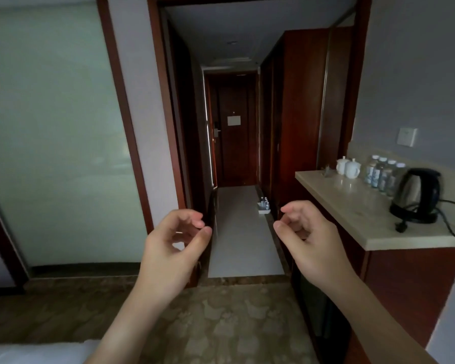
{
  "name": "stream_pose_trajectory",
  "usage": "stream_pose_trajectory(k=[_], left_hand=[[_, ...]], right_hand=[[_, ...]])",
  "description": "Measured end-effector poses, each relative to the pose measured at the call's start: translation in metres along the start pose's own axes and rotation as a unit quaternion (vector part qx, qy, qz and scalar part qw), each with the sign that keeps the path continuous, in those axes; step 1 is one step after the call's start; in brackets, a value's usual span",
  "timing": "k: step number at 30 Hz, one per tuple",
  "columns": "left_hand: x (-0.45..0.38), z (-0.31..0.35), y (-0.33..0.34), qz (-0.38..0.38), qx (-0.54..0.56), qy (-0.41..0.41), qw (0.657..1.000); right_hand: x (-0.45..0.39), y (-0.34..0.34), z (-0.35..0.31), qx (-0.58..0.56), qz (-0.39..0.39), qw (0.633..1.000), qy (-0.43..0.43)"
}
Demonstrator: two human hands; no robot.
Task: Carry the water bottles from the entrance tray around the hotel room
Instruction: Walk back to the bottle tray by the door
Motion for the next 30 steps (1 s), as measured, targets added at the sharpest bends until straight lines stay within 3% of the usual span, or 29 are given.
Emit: stream_pose_trajectory(k=[11,21,30], left_hand=[[-0.202,-0.172,0.067,0.012,-0.002,0.021,1.0],[-0.39,-0.29,0.2,-0.04,0.104,0.009,0.994],[-0.515,-0.382,0.339,-0.027,0.105,0.017,0.994]], right_hand=[[-0.185,0.137,0.139,0.036,-0.009,0.999,0.011],[-0.363,0.204,0.246,0.058,0.017,0.998,0.036],[-0.52,0.233,0.392,0.032,0.03,0.998,0.034]])
Point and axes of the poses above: each hand's wrist, its own x-axis away from the middle knuckle, its own y-axis out of the palm, z = x × y, the point moved 10 cm from there along -x, towards the middle knuckle, and after that the axes turned 7 degrees about z, right-handed, at the moved point
